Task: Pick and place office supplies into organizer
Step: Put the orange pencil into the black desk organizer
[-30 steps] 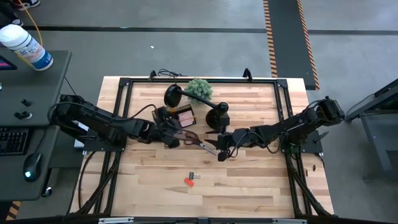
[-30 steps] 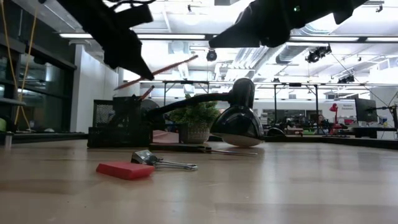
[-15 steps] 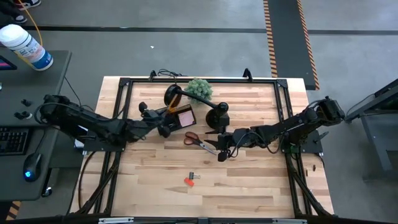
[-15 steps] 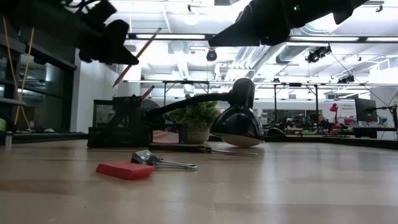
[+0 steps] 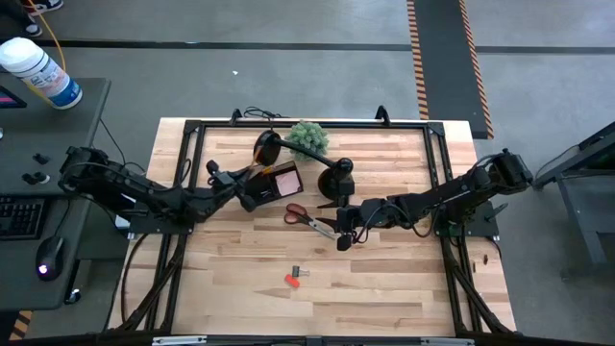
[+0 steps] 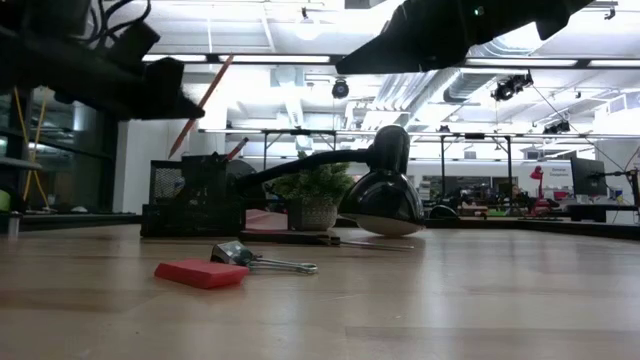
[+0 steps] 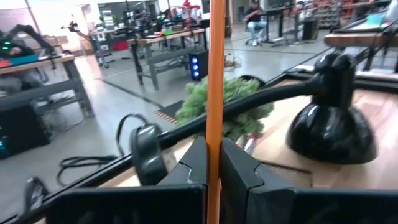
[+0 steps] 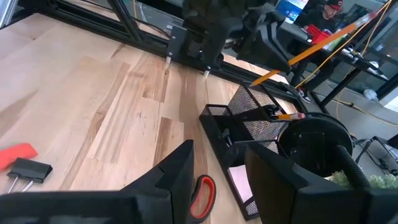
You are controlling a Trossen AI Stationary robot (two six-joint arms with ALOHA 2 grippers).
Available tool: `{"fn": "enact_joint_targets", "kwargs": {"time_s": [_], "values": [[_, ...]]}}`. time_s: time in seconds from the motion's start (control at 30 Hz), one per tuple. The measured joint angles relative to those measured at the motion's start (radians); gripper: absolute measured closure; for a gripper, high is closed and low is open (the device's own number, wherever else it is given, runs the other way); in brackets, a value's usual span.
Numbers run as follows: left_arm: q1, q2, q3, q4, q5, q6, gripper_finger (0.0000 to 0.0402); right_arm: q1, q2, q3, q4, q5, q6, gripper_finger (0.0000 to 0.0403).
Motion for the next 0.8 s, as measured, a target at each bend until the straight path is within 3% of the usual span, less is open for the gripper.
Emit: {"fn": "enact_joint_targets", "kwargs": {"time_s": [0.4, 0.8], "values": [[0.0, 0.001, -0.109, 0.064, -0.057, -0.078, 0.0401, 0.0, 0.0, 0.0, 0.01, -0.007, 0.0, 0.0269], [0.002, 0.003, -0.138, 0.164, -0.036, -0.022, 0.0401, 0.0, 0.0, 0.0, 0.019, -0.024, 0.008, 0.0269]]}}
